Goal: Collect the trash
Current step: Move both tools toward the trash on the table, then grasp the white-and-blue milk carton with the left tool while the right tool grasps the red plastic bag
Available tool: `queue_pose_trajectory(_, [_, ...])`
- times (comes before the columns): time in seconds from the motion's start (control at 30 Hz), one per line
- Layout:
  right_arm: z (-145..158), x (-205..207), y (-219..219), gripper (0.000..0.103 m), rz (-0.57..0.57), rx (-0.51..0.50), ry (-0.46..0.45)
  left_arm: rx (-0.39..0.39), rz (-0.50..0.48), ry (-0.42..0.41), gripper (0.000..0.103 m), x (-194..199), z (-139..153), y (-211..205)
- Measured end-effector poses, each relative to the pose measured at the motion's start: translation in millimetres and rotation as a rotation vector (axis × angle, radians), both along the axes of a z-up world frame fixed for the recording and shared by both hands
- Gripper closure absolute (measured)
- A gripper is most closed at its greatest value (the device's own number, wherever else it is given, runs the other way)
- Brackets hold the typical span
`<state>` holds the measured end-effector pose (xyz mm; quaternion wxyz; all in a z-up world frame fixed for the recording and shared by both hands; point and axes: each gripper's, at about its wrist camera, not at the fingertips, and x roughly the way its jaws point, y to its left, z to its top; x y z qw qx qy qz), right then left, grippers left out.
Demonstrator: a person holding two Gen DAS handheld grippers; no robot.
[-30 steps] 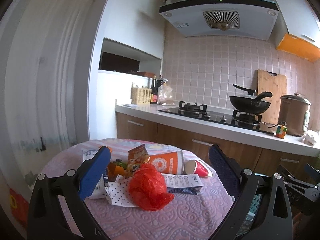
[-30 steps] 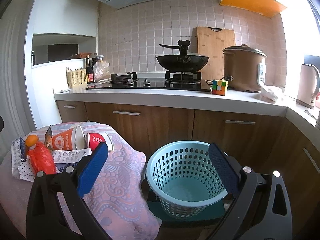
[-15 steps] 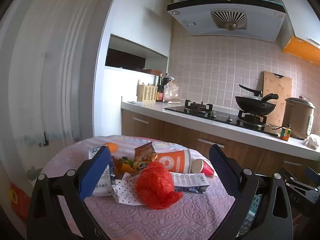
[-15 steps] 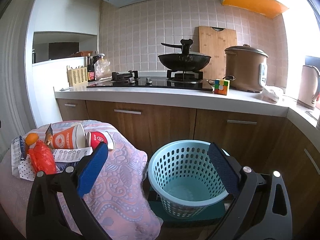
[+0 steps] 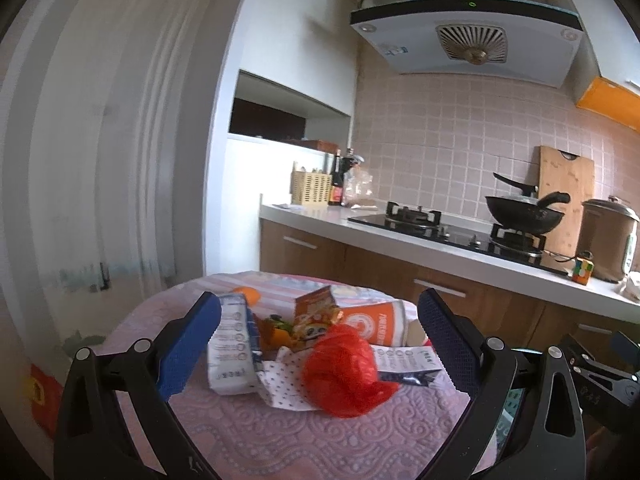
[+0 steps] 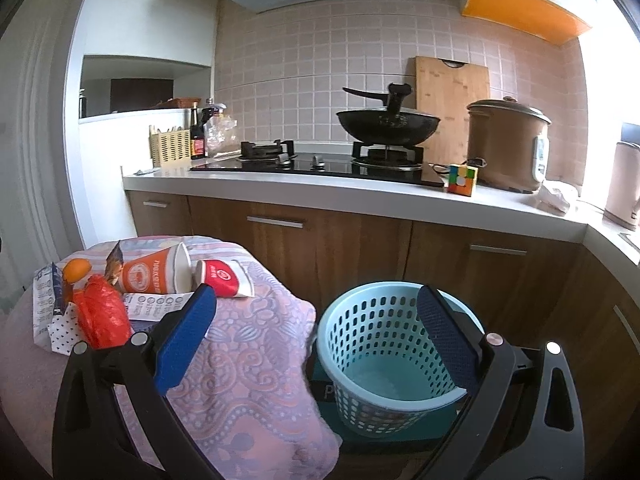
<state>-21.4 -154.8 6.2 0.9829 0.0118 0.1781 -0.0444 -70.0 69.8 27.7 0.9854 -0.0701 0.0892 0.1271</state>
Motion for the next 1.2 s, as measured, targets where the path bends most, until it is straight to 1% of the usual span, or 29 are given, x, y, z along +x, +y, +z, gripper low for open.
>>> queue_pose_trajectory(0.27, [-1.4,0.5,20.8,0.008,0.039,-0.025,0.001,-0.067,0.057,0.026,0.008,1.1,-4.8,30.4])
queue_pose_trajectory(0.47, [-4.6,4.2,26.8,0.008,0.051,-0.027,0.015,-0.058,0.084,0.038,0.008,1.4,-7.7,44.0])
queue_pose_trajectory(0.57, [-6.9,8.1,29.0,0.008,0.055,-0.024,0.025,-0.041,0.12,0.042,0.008,-0.6,-9.1,55.2])
queue_pose_trajectory(0.73, [-11.0,17.4,40.4,0.008,0.077,-0.025,0.046,-0.079,0.175,0.048,0.008,-7.3,-11.6,82.8])
queue_pose_trajectory(1.0, [-14.7,25.0,61.2,0.008,0.12,-0.038,0.061,-0.091,0.229,0.068,0.008,-9.5,-16.2,112.4])
queue_pose_trajectory(1.03, [-15.1,25.8,64.7,0.01,0.131,-0.038,0.063,-0.088,0.235,0.074,0.008,-9.6,-16.9,116.0])
queue_pose_trajectory(1.13, [-17.4,28.0,76.1,0.027,0.177,-0.029,0.071,-0.091,0.257,0.083,0.008,-9.6,-18.0,128.4])
queue_pose_trajectory(1.2, [-19.3,31.2,87.3,0.045,0.222,-0.023,0.084,-0.1,0.259,0.084,0.008,-8.5,-16.3,136.3])
